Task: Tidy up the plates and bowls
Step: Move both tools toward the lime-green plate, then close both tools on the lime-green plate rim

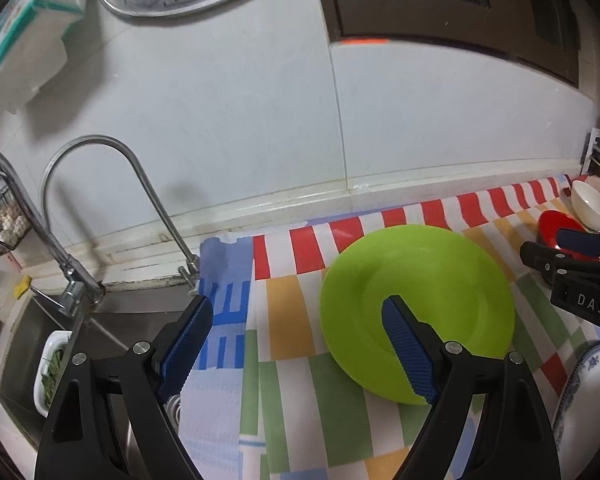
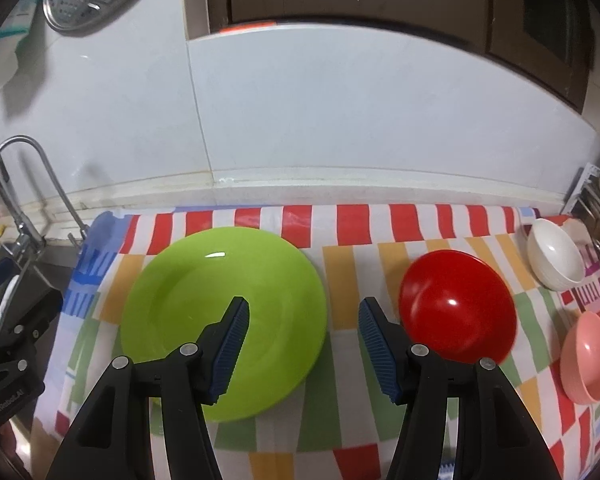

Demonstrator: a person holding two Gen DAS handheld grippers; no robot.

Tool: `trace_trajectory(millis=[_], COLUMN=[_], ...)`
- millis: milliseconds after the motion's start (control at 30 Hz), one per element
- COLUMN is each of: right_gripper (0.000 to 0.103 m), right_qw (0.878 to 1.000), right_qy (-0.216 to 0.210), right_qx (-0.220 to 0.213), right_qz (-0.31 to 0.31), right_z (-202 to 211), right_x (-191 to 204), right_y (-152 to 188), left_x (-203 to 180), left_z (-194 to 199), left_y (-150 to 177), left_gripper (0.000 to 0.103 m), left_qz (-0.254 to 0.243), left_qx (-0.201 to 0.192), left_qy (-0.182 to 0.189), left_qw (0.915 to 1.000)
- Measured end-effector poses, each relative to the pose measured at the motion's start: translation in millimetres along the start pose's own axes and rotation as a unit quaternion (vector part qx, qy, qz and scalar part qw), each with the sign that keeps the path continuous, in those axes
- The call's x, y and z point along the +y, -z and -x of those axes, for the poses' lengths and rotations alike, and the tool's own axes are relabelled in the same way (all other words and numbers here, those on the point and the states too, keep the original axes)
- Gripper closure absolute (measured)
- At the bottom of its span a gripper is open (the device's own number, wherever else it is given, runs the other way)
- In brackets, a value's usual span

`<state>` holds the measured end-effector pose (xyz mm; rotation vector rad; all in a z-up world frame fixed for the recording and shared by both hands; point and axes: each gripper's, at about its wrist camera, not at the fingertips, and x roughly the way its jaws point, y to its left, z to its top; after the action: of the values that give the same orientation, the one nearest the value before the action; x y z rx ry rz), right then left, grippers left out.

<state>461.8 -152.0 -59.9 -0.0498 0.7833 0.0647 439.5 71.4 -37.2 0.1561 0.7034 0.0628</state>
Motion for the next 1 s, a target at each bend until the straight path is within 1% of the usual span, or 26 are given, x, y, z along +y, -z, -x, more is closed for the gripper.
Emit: trace_trajectory(millis=[233,433,633,800,867,1000], right_gripper=[0.045,0.045,0.045,0.046,0.046,0.046], right_qw=[0.999,0.997,0.995,0.995,0.994,0.989], right_qy=[0.003,0.007,-0.001,0.003,0.004,0.009], right_qx=[0.033,0.064,0.088,0.088,0.091,0.093], right_qz=[0.026,0.043,0.045,0.055,0.066,0.113], right_z=[-41,-72,-91,-97,-100,-102], right_x=[1,-3,-8,-8,-4,7], right_y=[-8,-9,-5,-6,-8,-16], left_x=[-2,-8,-14,-13,-12,-9], left_z=[-48,-79,-98,-109,-112,-117], left_y=[0,5,8,10,11,12], left_gripper=[0.016,0.016,0.016,0.017,0.017,0.017], left_qz=[0.000,-0.003,-0.001,0.006,0.009,0.019], left_qx=[0.039,0.068,0.089,0.104,0.109,0.117], left_qy=[0.013,0.022,0.028,0.032,0.035,0.041], left_qw=[0.9992,0.9974,0.9957,0.9940,0.9934,0.9921])
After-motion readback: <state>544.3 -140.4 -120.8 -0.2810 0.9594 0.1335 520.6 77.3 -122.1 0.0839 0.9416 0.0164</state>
